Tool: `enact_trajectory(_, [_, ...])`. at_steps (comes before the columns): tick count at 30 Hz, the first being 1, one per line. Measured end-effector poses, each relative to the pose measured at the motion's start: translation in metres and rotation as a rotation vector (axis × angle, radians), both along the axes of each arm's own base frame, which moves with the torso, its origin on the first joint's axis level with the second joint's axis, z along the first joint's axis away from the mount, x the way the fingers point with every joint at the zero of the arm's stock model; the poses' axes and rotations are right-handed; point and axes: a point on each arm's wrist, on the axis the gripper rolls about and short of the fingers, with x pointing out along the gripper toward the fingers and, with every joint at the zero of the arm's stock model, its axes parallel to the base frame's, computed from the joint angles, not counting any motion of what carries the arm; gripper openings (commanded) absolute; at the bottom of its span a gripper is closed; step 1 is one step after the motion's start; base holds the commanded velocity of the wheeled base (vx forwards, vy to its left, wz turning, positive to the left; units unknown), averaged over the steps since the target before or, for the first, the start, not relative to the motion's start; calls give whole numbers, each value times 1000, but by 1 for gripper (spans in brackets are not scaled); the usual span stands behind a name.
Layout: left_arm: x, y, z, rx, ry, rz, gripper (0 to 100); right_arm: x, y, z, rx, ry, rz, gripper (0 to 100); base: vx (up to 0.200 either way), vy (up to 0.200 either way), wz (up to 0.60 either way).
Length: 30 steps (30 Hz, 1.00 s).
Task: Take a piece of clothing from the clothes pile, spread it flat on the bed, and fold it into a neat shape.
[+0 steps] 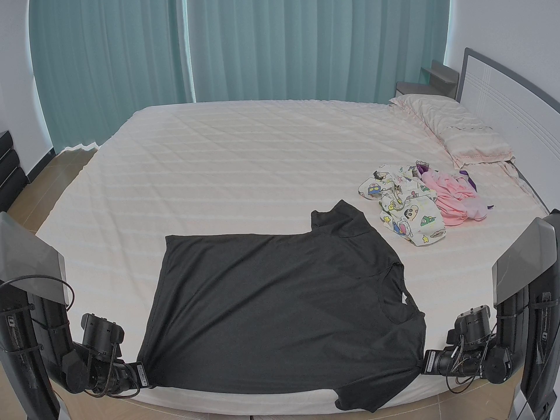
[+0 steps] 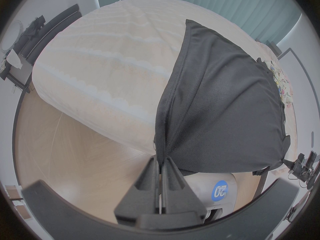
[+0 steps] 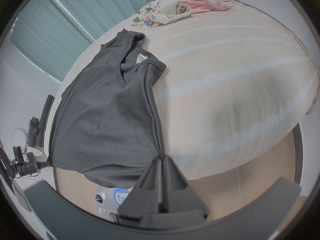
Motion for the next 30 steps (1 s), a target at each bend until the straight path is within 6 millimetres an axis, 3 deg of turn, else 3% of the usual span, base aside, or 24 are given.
enact_trajectory(3, [-1, -1, 0, 1, 6, -3, 0, 0, -1, 0, -16, -1, -26, 0, 0, 0, 0])
enact_trajectory(4, [-1, -1, 0, 1, 8, -4, 100, 0, -1, 0, -18, 0, -30, 0, 0, 0, 0])
enact_trajectory(6, [-2, -1, -1, 2, 16, -5, 100, -1, -1, 0, -27, 8, -35, 0, 0, 0, 0])
enact_trajectory(7, [-2, -1, -1, 3, 22, -6, 100, -3, -1, -1, -35, 24, -37, 100, 0, 0, 0])
enact_trajectory(18, [-3, -2, 1, 4, 19, -11, 100, -2, -4, 5, -31, 15, -56, 100, 0, 0, 0])
enact_trajectory(30, [7, 8, 39, -122, -209, -10, 100, 16, -11, 56, 164, -218, -55, 100, 0, 0, 0])
